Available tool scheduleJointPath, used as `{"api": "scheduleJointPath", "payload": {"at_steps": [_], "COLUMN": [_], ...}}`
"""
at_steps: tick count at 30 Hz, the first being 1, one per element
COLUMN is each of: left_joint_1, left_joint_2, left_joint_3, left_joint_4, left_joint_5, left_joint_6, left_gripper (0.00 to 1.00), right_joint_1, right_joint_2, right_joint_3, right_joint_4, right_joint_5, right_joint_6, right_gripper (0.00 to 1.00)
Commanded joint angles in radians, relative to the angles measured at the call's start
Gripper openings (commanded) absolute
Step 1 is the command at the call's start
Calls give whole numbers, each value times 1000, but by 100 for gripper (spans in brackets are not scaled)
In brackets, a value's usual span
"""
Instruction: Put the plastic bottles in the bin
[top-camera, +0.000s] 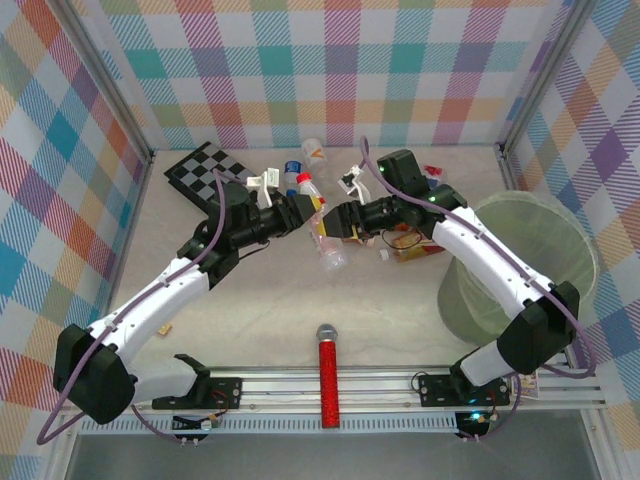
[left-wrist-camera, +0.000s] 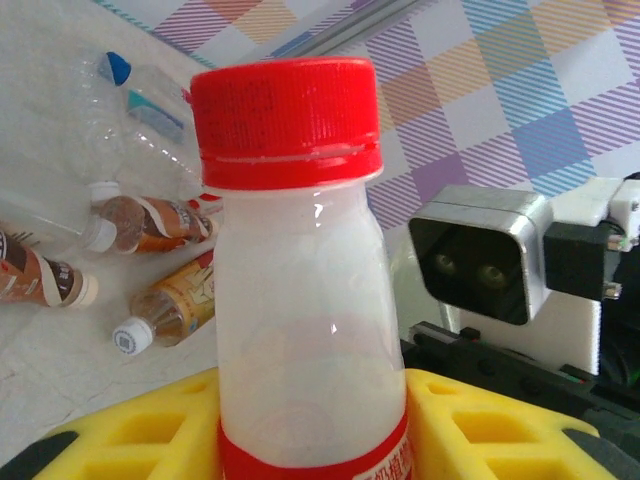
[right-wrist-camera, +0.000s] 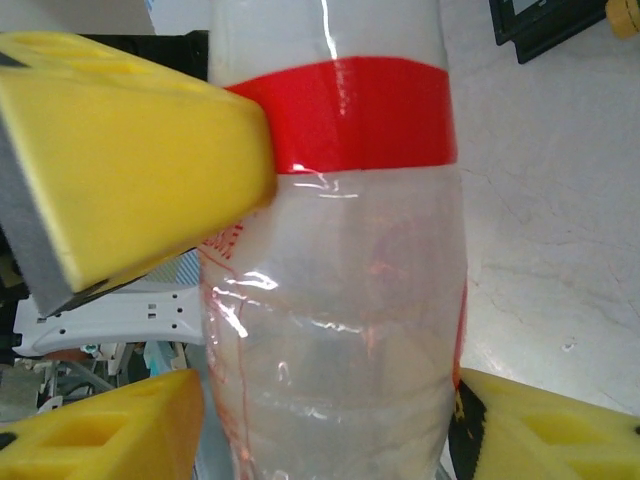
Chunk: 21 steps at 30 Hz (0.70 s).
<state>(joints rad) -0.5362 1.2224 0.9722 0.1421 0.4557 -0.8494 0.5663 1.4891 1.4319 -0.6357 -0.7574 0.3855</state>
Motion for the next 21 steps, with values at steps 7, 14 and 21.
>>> {"api": "scheduleJointPath", "payload": {"at_steps": [7, 14, 21], "left_joint_1": [-7, -4, 30], "left_joint_2": [7, -21, -95], "left_joint_3": [31, 24, 33], "left_joint_4": [73, 44, -179], "left_joint_5": [12, -22, -163], "left_joint_6": [-16, 10, 102], "left_gripper": [43, 92, 100], "right_joint_1": [5, -4, -52], "right_joint_2": [20, 18, -11], "right_joint_3": [26, 69, 225], "right_joint_4": [12, -35, -276], "right_joint_5": [-21, 34, 264], "right_joint_6": [-4, -15, -78], "right_gripper": [47, 43, 39]}}
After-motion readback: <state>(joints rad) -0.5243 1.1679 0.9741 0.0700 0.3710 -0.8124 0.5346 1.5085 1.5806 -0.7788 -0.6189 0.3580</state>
